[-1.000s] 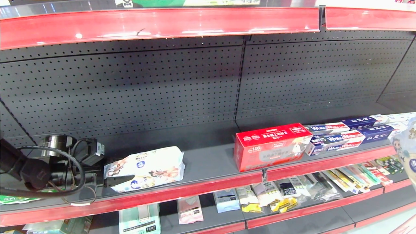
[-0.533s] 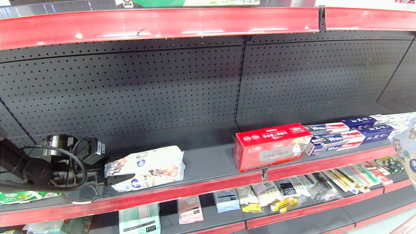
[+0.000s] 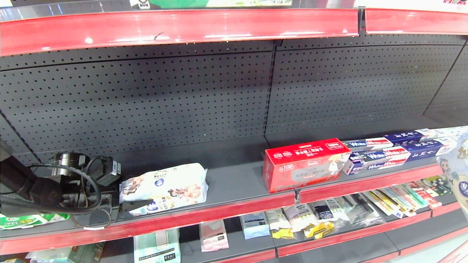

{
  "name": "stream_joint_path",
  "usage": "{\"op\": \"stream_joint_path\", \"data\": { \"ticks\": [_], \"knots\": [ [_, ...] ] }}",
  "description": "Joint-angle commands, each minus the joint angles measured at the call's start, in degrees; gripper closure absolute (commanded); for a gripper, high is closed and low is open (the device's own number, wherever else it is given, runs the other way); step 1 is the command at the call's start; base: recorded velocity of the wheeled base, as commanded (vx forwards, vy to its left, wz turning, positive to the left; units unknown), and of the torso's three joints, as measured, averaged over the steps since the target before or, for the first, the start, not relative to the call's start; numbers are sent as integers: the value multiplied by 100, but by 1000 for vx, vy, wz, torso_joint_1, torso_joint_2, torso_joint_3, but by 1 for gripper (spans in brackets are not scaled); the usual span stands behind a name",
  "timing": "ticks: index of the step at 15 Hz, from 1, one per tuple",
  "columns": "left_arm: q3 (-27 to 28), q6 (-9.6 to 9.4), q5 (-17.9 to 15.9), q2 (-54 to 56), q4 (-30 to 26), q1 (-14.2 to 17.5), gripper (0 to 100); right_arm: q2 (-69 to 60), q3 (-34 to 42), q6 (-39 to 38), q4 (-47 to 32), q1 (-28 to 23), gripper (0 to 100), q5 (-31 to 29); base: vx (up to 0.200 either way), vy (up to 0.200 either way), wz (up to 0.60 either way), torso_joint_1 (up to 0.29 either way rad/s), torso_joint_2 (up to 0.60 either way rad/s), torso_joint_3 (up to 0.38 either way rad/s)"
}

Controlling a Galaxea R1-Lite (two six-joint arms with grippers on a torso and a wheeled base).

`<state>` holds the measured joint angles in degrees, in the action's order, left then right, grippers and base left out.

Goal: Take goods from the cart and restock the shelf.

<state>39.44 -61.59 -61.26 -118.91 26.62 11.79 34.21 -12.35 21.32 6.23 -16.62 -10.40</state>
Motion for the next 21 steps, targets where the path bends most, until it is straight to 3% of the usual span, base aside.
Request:
{"op": "stream_joint_path", "data": {
  "ticks": [1,5,7,10,13,15,16,18,19,20,21],
  "knots": [
    [-15,24,-27,-10,-8,8,0,7,13,4,1,0,100,3,0,0,0,0,0,0],
    [-6,24,-35,17,9,34,0,7,22,4,1,9,100,3,0,0,0,0,0,0],
    [11,121,-71,166,9,131,0,-19,31,4,1,0,100,3,0,0,0,0,0,0],
    [-6,586,-79,579,18,166,0,-37,92,4,1,9,100,12,0,0,0,0,0,0],
    [20,894,-62,799,36,227,0,-46,127,-14,1,9,100,20,0,0,0,0,0,0],
    [-6,1413,-53,1124,89,271,0,-19,136,-23,1,18,100,38,0,0,0,0,0,0],
    [-6,2072,79,1353,212,298,0,7,145,-40,1,27,100,47,0,0,0,0,0,0],
    [-156,2889,641,1546,581,271,0,-37,233,-49,1,27,100,47,0,0,0,0,0,0],
    [-217,3039,826,1564,739,271,0,-54,251,-49,1,18,100,47,0,0,0,0,0,0],
    [-437,3452,1397,1537,1363,271,0,-116,286,-49,1,0,100,38,0,0,0,0,0,0],
    [-542,3680,1687,1528,1653,271,0,-125,294,-49,1,-8,100,38,0,0,0,0,0,0]
  ]
}}
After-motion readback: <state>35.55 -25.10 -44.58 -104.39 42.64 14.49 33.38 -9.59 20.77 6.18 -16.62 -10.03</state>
